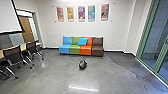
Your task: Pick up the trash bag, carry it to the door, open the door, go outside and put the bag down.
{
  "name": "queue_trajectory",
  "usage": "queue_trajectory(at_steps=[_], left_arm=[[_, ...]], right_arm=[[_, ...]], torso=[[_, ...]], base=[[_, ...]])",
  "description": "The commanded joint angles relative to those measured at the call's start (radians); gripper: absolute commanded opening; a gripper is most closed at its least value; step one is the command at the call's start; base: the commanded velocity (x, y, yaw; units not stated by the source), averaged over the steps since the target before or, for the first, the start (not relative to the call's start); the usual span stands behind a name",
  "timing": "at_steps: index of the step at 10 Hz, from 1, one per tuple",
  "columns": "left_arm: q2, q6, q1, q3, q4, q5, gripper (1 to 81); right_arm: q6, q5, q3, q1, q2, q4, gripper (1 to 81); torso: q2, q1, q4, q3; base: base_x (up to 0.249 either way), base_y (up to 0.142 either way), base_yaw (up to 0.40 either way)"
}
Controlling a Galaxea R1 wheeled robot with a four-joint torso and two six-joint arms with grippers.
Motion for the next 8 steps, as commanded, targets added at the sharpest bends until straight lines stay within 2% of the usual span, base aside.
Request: queue_trajectory(at_steps=[1, 8], left_arm=[[-0.002, 0.008, -0.046, 0.001, 0.005, 0.060, 81.1], [0.001, 0.009, -0.046, 0.001, 0.005, 0.060, 81.1]], right_arm=[[-0.007, -0.060, 0.002, 0.037, -0.002, -0.009, 81.1], [-0.008, -0.058, 0.002, 0.029, -0.002, -0.013, 81.1]], torso=[[0.000, 0.001, 0.000, 0.000], [0.000, 0.001, 0.000, 0.000]], base=[[0.195, 0.000, 0.000], [0.191, 0.000, 0.000]])
